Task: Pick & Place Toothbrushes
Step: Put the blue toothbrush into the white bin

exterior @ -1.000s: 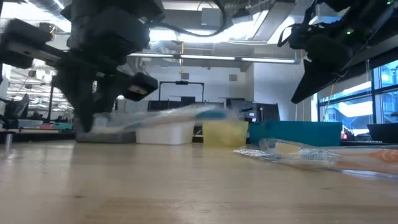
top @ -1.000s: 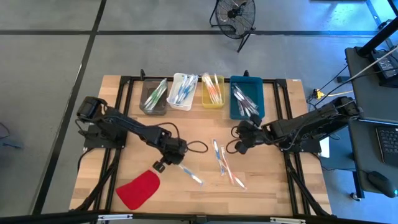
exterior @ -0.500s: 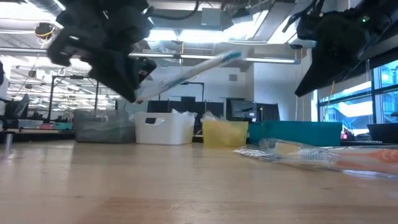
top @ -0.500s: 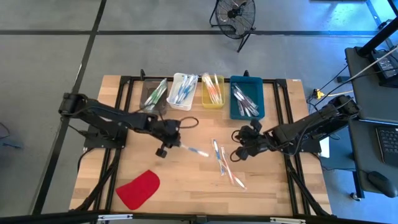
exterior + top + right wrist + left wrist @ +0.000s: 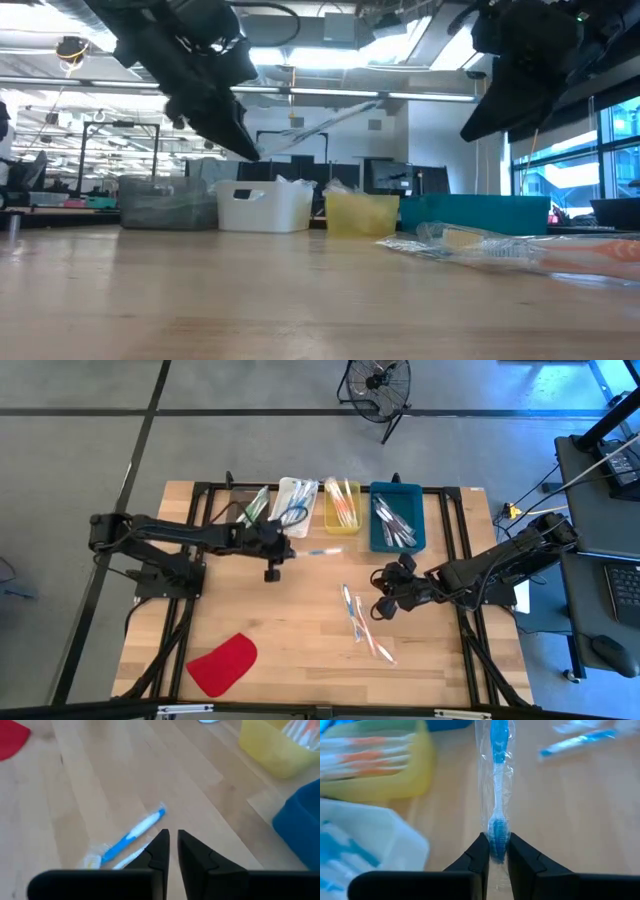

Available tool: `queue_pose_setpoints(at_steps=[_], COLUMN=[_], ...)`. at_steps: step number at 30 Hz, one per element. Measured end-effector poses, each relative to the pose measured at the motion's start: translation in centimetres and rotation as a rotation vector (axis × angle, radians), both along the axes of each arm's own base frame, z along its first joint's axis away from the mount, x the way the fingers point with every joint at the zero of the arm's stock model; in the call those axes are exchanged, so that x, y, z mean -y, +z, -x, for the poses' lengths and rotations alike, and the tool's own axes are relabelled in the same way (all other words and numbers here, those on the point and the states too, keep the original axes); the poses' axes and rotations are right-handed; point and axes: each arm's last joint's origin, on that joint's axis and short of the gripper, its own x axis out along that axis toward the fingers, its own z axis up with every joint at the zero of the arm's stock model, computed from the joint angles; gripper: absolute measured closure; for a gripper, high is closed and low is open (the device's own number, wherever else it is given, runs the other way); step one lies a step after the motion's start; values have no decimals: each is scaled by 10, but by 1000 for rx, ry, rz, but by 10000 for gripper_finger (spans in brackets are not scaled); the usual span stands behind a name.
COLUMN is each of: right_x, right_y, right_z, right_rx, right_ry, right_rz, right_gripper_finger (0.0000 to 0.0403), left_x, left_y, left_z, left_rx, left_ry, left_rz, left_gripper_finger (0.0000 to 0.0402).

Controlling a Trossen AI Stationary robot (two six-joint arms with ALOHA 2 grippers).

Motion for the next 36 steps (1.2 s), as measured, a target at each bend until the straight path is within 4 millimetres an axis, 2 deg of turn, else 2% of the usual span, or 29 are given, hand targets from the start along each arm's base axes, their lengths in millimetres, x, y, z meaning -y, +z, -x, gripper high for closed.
queue_pose_setpoints(at_steps=[5,13,22,29,36], right_x=[-2,-4,-4,-5,-5], right_y=[4,8,10,11,11], right_z=[-4,-9,-10,-11,-11], right_rx=[54,116,141,154,159], right_ry=[11,19,17,14,12], right_rz=[-15,-34,-46,-48,-47], right_gripper_finger=[356,342,339,357,374], left_x=[-19,-49,-68,-79,-93], left_y=[5,7,4,-13,-21], left_z=[0,9,16,12,11], left_rx=[70,137,220,197,219], left_ry=[119,517,772,859,889], left_rz=[-6,-6,144,196,264], left_gripper_finger=[359,359,360,361,358])
